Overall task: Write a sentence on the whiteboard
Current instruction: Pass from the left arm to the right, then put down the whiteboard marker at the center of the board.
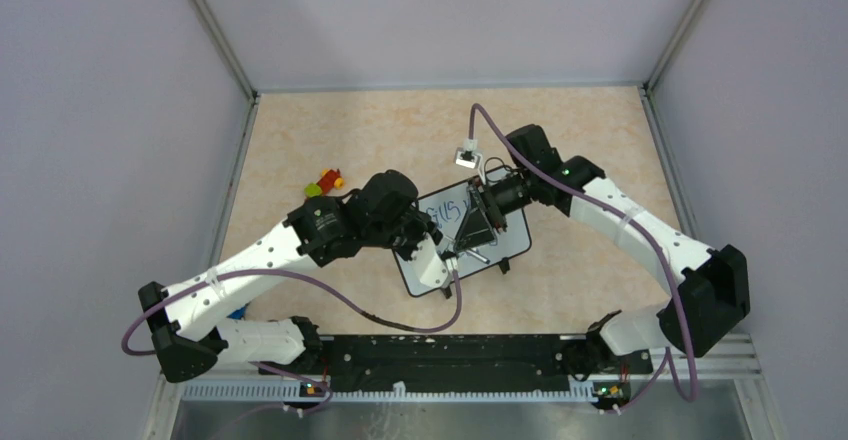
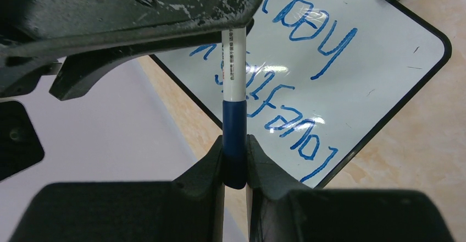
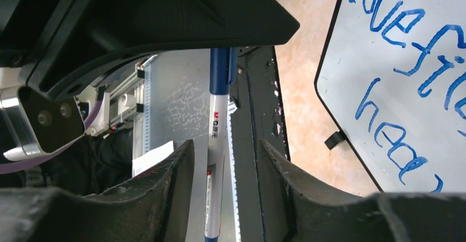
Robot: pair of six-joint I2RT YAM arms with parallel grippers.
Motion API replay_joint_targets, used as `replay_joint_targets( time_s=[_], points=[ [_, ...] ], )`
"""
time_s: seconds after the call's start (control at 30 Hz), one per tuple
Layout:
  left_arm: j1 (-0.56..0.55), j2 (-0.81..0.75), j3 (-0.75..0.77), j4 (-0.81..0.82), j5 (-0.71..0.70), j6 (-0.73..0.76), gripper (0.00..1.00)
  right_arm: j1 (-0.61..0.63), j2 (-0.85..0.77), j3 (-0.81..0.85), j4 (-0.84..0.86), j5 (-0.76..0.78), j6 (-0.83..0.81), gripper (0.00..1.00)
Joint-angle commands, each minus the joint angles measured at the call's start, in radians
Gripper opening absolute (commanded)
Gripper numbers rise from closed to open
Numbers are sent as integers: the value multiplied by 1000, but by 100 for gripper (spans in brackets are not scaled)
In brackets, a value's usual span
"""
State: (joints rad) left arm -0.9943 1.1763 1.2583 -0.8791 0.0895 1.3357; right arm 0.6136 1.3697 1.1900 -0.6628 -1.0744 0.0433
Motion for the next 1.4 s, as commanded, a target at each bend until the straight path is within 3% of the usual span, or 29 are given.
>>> replay_joint_targets(
  time_s=[0.0,0.07,0.23,0.27,0.37,0.43,0.63,0.77,1.07,1.23,1.37],
  points=[
    [-8,-5,18,35,-10,18,0,25,13,67,-6,10,-28,41],
    [-9,-6,18,40,-10,10,0,32,19,68,-6,12,-29,36],
    [-9,-10,5,41,-31,-3,1,35,31,74,-12,6,-30,12],
    [-9,-11,4,43,-37,-17,8,35,30,80,-17,4,-31,10],
    [-9,-27,-8,72,-76,-93,46,24,12,88,-7,7,-30,6],
    [-8,-39,-20,92,-116,-135,61,-15,-9,68,38,-5,10,1],
    [61,-26,82,106,-15,-384,82,-166,-48,50,120,-50,84,0],
    [257,49,218,70,187,-648,98,-314,-66,73,58,-48,9,0],
    [699,209,326,31,466,-946,99,-699,-29,92,-282,167,-387,0],
    [879,242,282,68,538,-999,99,-793,-55,-57,-231,419,-470,0],
    [944,249,201,105,548,-1026,99,-804,-69,-187,-121,614,-495,0]
  ],
)
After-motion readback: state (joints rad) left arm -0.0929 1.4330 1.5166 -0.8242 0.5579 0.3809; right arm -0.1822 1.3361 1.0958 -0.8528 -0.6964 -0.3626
